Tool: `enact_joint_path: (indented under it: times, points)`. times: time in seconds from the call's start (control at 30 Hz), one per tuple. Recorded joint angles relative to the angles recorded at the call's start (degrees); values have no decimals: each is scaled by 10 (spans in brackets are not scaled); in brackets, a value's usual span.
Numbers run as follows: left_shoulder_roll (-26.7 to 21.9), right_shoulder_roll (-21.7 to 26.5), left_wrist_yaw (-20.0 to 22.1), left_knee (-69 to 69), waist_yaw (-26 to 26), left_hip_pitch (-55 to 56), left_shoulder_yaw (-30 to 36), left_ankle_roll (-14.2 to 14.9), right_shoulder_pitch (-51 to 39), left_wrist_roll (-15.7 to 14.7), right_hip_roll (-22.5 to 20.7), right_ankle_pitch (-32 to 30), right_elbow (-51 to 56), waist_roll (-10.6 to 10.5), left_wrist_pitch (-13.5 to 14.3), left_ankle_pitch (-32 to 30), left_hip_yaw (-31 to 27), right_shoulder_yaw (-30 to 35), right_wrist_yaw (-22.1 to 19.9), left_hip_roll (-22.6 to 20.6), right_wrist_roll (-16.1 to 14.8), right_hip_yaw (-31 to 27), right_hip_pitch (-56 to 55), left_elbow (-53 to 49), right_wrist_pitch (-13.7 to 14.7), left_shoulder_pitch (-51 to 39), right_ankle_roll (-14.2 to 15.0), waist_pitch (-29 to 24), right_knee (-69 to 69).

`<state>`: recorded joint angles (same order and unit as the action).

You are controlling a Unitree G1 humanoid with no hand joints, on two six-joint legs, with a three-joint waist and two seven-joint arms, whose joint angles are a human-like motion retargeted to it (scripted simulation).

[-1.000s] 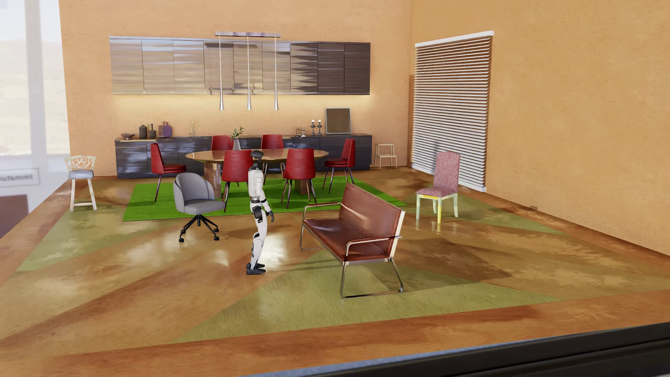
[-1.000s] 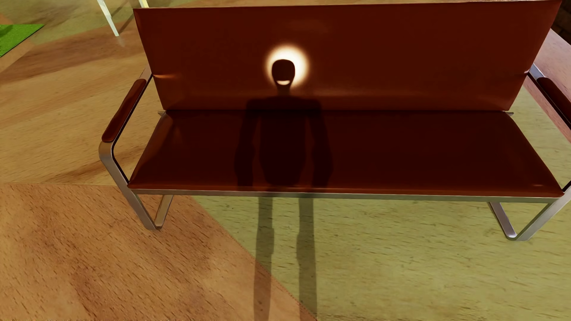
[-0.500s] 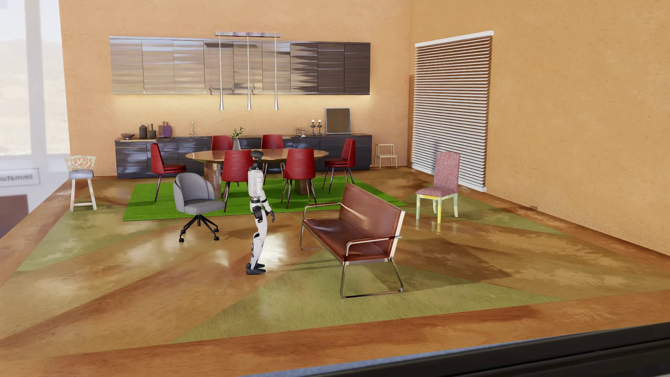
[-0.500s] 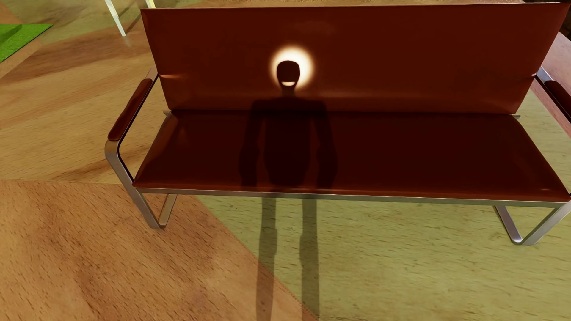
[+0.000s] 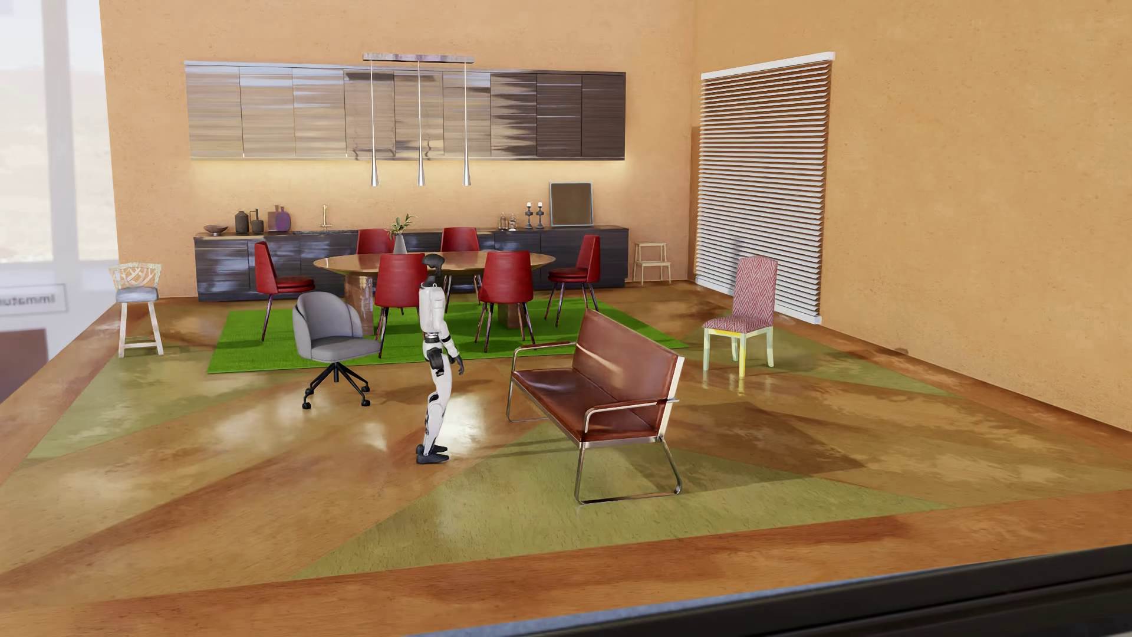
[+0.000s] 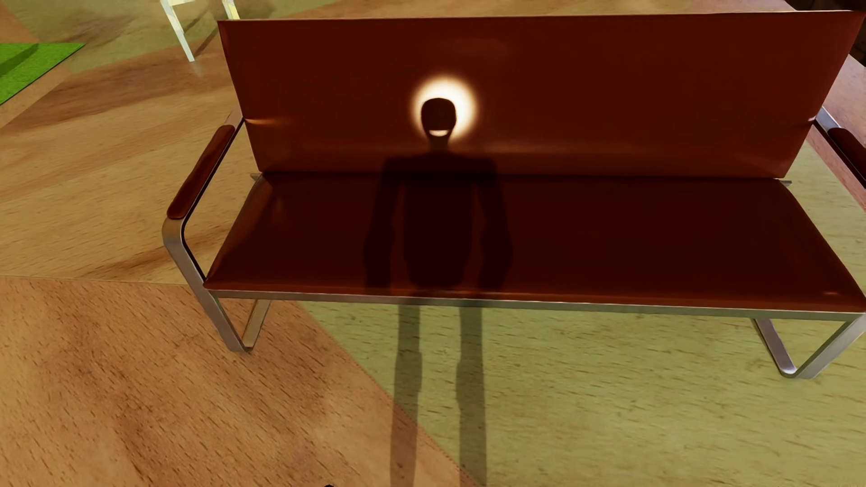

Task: Move towards the bench

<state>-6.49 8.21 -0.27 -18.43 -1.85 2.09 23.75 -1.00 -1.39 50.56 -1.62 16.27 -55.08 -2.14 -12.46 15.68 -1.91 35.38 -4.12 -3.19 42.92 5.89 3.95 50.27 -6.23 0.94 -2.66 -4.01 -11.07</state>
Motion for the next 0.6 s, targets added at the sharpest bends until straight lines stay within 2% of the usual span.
enact_joint_path:
  times: [0.43,0.6]
  points:
    - [0,7,-6,3,2,-3,7,-3,-1,6,-4,2,6,1,3,5,11,-6,-2,4,-2,-13,-1,9,1,-3,0,1,0]
    - [-5,16,-7,26,6,-16,14,6,2,7,-13,5,6,4,12,16,27,-9,3,16,-6,-30,-8,9,9,7,-3,1,-6]
